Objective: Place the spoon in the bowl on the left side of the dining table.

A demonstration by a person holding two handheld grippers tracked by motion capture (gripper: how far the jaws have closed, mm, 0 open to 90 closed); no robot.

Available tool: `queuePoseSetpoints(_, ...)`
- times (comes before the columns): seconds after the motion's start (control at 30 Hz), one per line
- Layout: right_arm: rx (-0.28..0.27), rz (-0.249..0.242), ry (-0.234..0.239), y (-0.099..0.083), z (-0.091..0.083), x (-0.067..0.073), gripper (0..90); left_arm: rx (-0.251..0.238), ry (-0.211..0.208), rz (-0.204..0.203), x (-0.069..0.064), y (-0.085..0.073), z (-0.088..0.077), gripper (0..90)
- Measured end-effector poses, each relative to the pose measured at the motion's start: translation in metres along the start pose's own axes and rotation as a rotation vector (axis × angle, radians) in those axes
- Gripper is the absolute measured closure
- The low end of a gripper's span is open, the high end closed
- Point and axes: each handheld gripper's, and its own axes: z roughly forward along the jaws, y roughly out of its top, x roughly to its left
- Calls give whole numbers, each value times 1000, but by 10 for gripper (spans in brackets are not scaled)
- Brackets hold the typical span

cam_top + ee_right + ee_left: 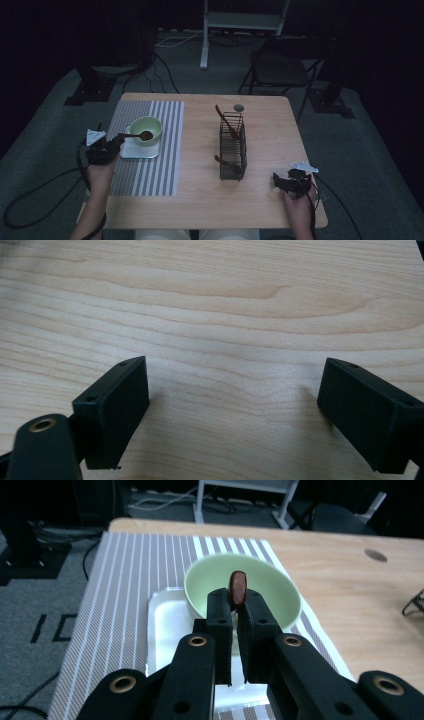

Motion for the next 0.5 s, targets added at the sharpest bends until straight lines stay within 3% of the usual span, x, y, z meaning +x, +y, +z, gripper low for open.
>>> queuePoseSetpoints(0.17,0,0,0,0,0,0,125,26,-7,-19,3,-14,4,842)
queuePoseSetpoints(0.37,0,0,0,0,0,0,124,38,-15,-13,2,-19,7,836)
queuePoseSetpoints(0.5,0,0,0,0,0,0,125,34,-22,-10,-1,-18,10,762)
